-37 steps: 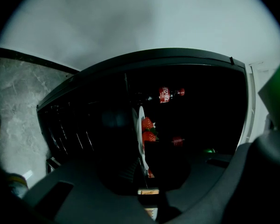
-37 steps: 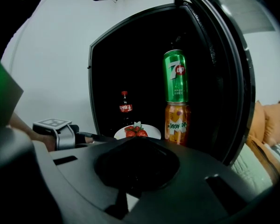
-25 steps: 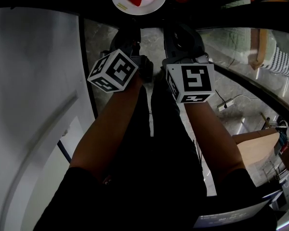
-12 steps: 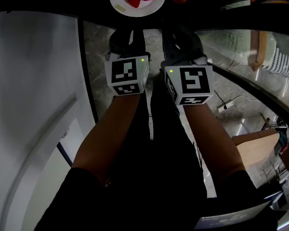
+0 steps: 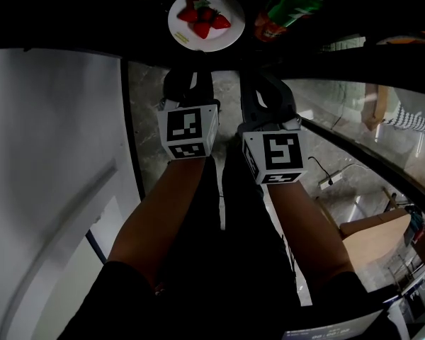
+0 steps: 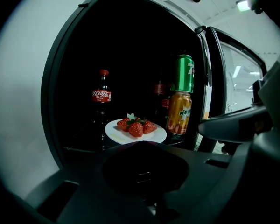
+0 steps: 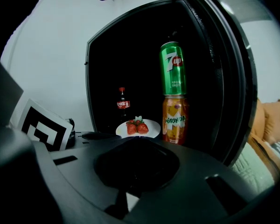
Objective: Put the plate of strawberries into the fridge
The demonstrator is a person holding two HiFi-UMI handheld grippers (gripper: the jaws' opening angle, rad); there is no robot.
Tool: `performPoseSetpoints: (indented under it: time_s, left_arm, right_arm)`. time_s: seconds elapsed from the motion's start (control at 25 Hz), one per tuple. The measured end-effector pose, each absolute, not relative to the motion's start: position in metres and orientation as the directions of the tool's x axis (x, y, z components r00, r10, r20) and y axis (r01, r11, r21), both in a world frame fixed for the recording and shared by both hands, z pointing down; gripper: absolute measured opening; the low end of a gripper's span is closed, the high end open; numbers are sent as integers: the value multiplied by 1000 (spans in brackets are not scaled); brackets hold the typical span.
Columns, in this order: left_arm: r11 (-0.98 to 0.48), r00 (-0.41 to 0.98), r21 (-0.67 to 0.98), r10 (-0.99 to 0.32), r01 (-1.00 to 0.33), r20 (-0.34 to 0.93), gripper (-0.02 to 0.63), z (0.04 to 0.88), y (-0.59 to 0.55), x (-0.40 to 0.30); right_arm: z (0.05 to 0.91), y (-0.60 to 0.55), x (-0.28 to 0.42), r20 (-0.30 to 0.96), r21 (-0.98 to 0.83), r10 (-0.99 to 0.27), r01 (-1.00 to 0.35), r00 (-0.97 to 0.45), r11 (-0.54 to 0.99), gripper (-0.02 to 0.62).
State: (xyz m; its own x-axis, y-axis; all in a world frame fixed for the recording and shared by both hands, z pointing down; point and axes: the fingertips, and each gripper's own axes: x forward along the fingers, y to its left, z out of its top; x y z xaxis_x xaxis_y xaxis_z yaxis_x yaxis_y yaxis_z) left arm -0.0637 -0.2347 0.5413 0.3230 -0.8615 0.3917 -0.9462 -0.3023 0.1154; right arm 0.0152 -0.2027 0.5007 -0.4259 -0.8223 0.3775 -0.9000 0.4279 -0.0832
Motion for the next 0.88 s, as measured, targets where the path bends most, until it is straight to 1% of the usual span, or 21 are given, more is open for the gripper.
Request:
performPoseSetpoints:
  time_s: [0.52,0.88]
  left_arm:
    - [-311,342,142,-857,-940,385,3,538,-253,-67]
    - [-343,367,129,-861,-930,353,3,510,-248,-76]
  right_arm:
    - [502,-211,17,376,-83,-826,-903,-420,422,5]
    - [487,-215,12,352,-100,-825,-894,-442,437,5]
